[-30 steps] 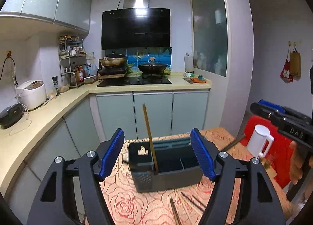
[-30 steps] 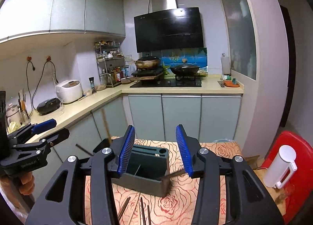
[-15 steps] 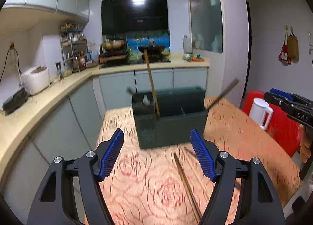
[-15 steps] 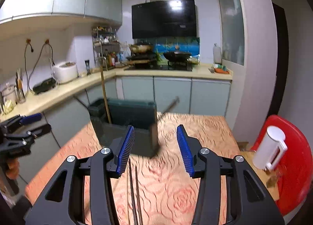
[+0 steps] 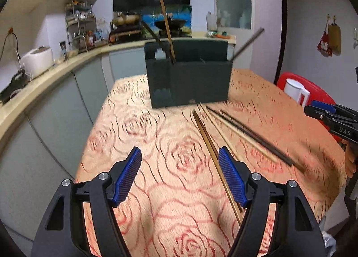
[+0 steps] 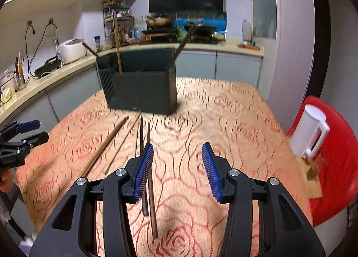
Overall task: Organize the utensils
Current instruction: 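Move both open tools back down toward the remaining chopsticks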
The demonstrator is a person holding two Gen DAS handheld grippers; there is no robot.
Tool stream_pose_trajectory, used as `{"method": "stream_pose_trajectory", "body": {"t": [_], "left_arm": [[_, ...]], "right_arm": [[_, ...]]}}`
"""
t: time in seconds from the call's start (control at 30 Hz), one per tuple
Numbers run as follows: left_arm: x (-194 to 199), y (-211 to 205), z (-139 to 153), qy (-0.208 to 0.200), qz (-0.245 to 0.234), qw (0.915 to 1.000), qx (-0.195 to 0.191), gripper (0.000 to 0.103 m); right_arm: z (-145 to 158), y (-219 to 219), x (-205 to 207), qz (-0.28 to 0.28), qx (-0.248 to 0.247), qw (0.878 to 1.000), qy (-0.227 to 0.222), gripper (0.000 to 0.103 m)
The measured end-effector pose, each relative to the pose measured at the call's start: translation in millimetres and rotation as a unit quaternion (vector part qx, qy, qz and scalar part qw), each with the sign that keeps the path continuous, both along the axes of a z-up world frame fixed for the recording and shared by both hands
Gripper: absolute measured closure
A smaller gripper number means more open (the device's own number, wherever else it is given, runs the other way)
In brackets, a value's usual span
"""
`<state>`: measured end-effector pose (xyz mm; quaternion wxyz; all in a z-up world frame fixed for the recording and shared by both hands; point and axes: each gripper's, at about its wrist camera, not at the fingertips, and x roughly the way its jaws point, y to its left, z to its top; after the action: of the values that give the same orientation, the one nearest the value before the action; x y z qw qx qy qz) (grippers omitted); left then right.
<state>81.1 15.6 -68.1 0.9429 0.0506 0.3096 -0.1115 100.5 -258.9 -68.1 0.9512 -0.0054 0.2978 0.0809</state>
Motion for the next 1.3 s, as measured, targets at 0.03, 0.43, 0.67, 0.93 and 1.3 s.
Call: {"method": "stream_pose_trajectory", "body": {"t": [0.03,0.43,0.67,0.93,1.3], "left_arm": [[-3,0,-4,0.002,-0.001,1.0000,0.001,0.034],[-34,-17,-46,0.058,-0.040,0.9975,0.005,0.034],[-39,-29,-61,0.079,-0.059,0.9951,0.007,0.034],[-41,-36,-71,0.082,-0.054,0.9947,0.032,0.034],[-37,-12,-70,0.082,-0.018,0.9961,0.029,0.035]], "right_arm": [[-3,1,-1,0.001,0.000,1.000,0.004,0.059],[-34,2,-15,0.000,0.011,0.999,0.037,0.059],[-33,-5,-19,-0.007,0.014,0.999,0.034,0.059],[-35,-10,-21,-0.013,0.014,0.999,0.036,0.059],[-48,-11,-30,-0.007,0.001,0.999,0.050,0.059]]}}
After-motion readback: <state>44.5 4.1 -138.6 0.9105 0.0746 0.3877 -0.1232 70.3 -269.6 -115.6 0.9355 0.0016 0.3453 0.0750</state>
